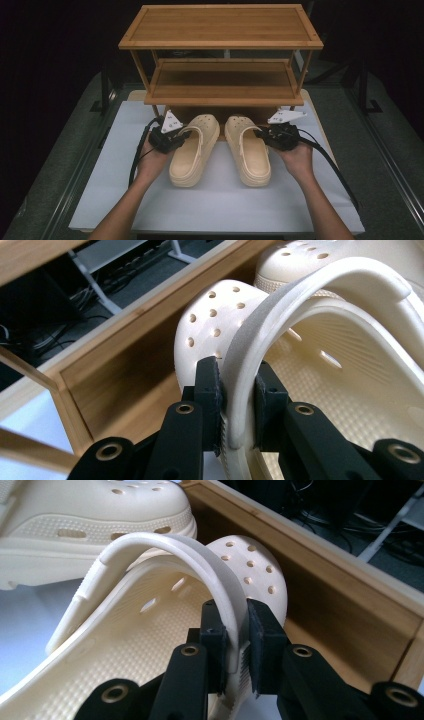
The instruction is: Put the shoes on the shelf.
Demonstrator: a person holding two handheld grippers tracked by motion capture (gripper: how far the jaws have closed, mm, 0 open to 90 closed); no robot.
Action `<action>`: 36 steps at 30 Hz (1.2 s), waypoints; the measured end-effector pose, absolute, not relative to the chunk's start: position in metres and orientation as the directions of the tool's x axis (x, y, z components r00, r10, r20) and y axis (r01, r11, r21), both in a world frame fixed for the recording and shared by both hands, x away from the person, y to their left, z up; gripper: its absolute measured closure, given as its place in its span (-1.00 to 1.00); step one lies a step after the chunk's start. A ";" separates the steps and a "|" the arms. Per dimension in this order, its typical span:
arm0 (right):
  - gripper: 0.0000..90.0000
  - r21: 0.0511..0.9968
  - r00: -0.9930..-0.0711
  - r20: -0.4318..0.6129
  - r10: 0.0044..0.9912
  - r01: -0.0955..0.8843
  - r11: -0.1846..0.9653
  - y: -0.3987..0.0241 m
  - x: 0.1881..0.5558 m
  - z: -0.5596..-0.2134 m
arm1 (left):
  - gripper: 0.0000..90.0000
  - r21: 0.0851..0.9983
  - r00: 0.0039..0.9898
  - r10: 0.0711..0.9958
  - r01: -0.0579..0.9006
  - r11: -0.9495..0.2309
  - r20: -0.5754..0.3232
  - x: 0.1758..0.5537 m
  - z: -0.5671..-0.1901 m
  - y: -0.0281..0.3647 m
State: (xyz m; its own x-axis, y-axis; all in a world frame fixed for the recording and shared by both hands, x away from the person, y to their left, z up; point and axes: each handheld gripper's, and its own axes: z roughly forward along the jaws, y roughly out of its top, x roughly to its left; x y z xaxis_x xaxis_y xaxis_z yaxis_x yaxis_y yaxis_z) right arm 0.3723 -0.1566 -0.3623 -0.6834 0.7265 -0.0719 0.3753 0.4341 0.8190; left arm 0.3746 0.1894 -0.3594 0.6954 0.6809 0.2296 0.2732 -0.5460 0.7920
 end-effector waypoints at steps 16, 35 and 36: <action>0.75 0.824 -0.631 -0.139 0.763 0.354 0.443 -0.136 0.414 -0.364 | 0.70 0.797 0.629 0.730 0.281 -0.534 0.268 0.420 -0.377 0.166; 0.73 0.810 -0.604 -0.162 0.780 0.370 0.454 -0.122 0.423 -0.386 | 0.61 0.763 0.634 0.712 0.287 -0.579 0.302 0.429 -0.391 0.148; 0.72 0.809 -0.604 -0.163 0.780 0.371 0.456 -0.122 0.423 -0.386 | 0.58 0.764 0.639 0.711 0.288 -0.577 0.295 0.429 -0.390 0.148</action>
